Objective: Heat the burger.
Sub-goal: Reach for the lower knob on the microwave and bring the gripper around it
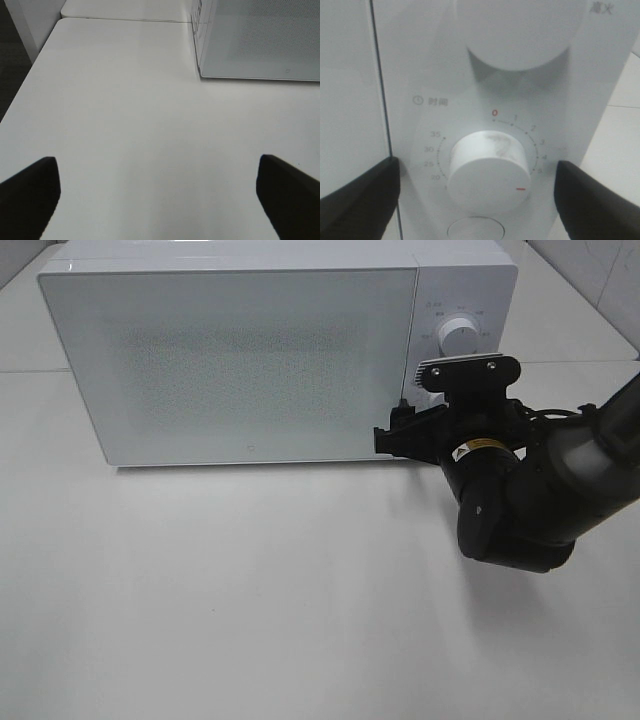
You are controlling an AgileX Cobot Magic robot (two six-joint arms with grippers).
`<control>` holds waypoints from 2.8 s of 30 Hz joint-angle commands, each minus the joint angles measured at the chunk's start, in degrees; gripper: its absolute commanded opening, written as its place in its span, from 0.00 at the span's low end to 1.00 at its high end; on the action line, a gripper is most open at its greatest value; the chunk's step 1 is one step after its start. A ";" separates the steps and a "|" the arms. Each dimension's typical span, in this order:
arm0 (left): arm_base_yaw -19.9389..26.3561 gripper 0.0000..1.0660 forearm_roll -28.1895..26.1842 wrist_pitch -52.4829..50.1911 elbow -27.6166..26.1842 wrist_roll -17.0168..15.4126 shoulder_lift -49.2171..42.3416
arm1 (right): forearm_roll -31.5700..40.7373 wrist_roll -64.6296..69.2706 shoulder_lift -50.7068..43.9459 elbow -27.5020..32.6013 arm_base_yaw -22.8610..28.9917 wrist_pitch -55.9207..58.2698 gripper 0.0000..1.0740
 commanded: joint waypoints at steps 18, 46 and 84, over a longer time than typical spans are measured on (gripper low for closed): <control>0.11 0.95 -0.17 -0.69 0.17 -0.17 -0.86 | 0.06 -1.83 -0.23 -1.09 -1.09 -5.73 0.42; 0.11 0.95 -0.17 -0.69 0.17 -0.17 -0.86 | -2.23 36.84 -0.23 -1.20 -1.32 -14.84 0.02; 0.11 0.94 -0.17 -0.69 0.17 -0.17 -0.86 | 3.78 90.87 -0.23 -1.26 -1.32 -14.84 0.10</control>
